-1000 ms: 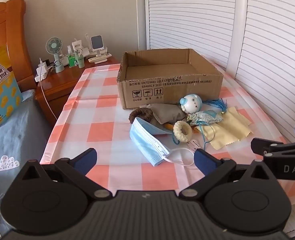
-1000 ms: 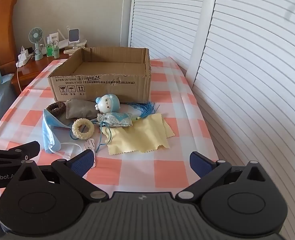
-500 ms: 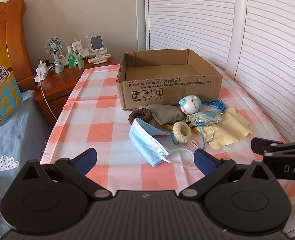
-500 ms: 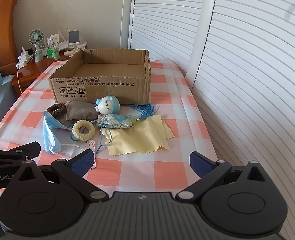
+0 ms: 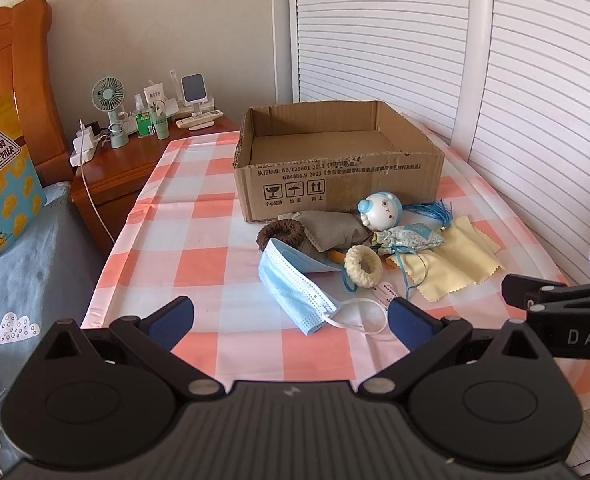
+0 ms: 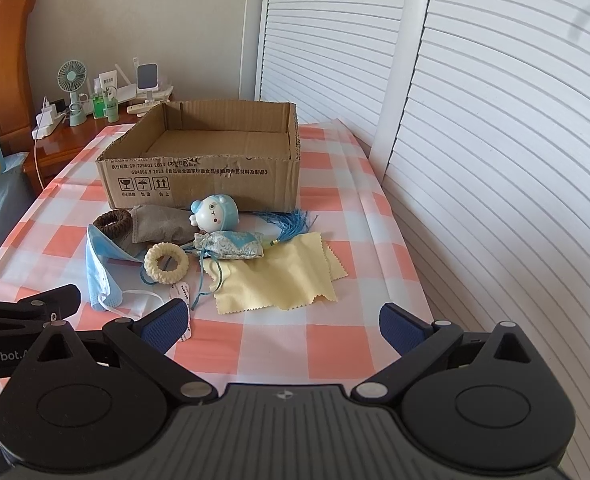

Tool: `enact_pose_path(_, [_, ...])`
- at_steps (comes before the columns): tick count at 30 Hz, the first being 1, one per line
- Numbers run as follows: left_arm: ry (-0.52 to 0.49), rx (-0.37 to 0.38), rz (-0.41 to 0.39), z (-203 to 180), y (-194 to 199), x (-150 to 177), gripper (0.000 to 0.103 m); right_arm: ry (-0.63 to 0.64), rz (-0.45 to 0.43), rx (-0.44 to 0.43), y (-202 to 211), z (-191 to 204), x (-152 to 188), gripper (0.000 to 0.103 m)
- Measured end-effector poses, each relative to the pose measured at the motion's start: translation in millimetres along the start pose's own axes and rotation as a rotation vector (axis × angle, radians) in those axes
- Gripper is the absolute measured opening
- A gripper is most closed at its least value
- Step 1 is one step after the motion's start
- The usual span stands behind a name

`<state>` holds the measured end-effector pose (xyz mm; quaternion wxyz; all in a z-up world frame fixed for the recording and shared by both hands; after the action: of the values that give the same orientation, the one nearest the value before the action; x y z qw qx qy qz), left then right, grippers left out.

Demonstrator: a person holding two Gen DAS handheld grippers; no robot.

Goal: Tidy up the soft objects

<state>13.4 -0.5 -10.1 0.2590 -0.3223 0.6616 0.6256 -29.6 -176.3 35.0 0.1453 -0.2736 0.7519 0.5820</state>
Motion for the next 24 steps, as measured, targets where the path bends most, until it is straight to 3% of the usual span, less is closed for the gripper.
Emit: enact_pose_path(24, [-0.003, 0.000, -0.010, -0.1, 4.8, -0.9, 0.102, -0.003, -0.007, 0.005, 2.0, -2.4, -0.9, 0.103])
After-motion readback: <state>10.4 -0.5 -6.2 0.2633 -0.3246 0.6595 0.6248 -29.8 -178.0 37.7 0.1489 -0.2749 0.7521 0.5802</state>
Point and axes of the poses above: each gripper's, at about its wrist camera, not at the fingertips, and y roughly against the way its jaws point, z to its left, x to its underside, the point moved 2 cm from there along -y, roughly the way its jaws point, and after that the axes turned 9 degrees about y, right-handed, at the moved point
